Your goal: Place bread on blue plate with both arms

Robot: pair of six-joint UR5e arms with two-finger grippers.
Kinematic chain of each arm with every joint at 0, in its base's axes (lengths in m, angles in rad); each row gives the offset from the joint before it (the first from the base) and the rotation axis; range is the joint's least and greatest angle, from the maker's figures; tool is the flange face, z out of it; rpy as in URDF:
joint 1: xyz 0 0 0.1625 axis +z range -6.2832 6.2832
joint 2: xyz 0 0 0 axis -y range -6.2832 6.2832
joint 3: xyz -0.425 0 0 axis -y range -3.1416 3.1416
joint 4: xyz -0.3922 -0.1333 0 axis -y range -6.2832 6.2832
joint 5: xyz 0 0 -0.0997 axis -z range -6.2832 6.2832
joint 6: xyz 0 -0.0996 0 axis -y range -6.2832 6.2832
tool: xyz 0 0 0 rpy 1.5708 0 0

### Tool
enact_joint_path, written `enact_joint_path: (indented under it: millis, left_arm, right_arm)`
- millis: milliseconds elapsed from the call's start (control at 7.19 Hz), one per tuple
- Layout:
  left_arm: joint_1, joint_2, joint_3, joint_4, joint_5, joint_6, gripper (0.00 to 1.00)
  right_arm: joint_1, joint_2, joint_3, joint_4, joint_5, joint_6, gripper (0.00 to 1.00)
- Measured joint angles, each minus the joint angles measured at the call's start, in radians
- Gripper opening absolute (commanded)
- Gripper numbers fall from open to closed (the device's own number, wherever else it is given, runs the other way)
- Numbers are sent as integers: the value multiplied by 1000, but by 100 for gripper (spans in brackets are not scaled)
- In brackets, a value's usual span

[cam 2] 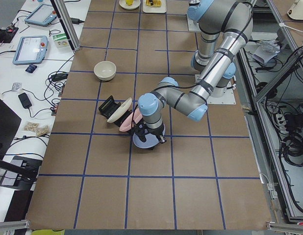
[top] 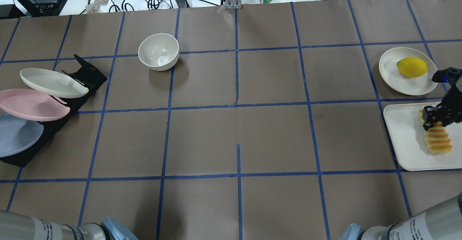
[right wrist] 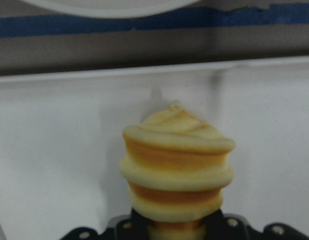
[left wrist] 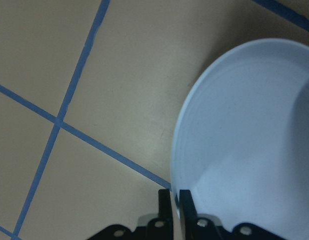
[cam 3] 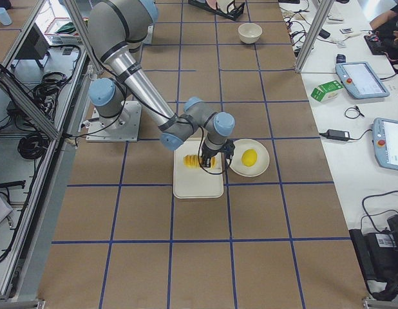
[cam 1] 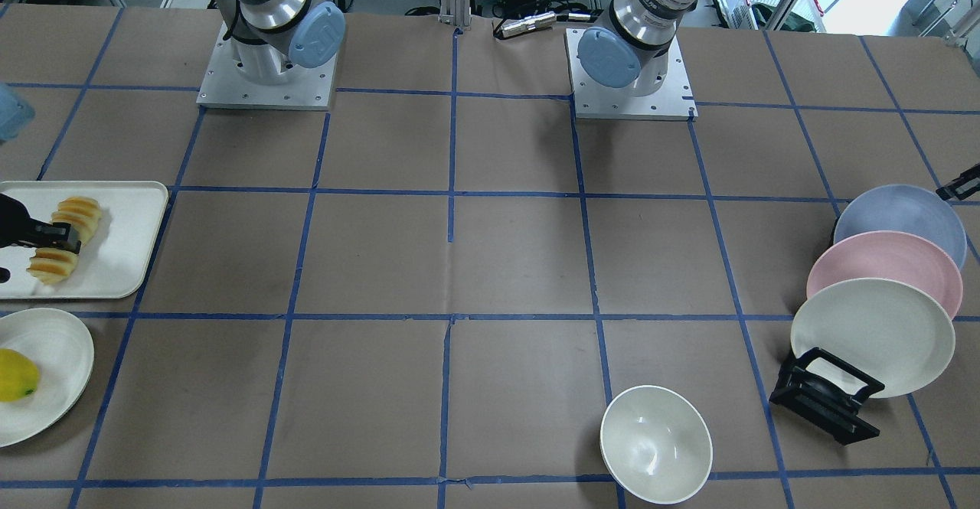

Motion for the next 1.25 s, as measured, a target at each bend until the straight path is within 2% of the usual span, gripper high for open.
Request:
enact_joint_path:
  millis: [139, 278, 417, 835, 1252]
  left_arm:
    - [-1, -7, -1, 2, 0, -2, 11]
    - [-1, -11, 0, 5, 0, -2, 41]
    - [-2, -10, 2, 9, 0, 1, 44]
    - [0, 6, 4, -6, 4, 9, 43]
    - [6, 19, 6, -40, 32, 12, 45]
  right_arm:
    - [3, -23, -9, 4, -12, 2, 0]
    - [8, -55, -16, 8, -15, 4, 0]
    - [13, -84, -19, 10, -12, 5, 0]
    - [63, -138, -46, 38, -8, 7, 0]
    - [155, -157, -152, 195, -6, 64, 0]
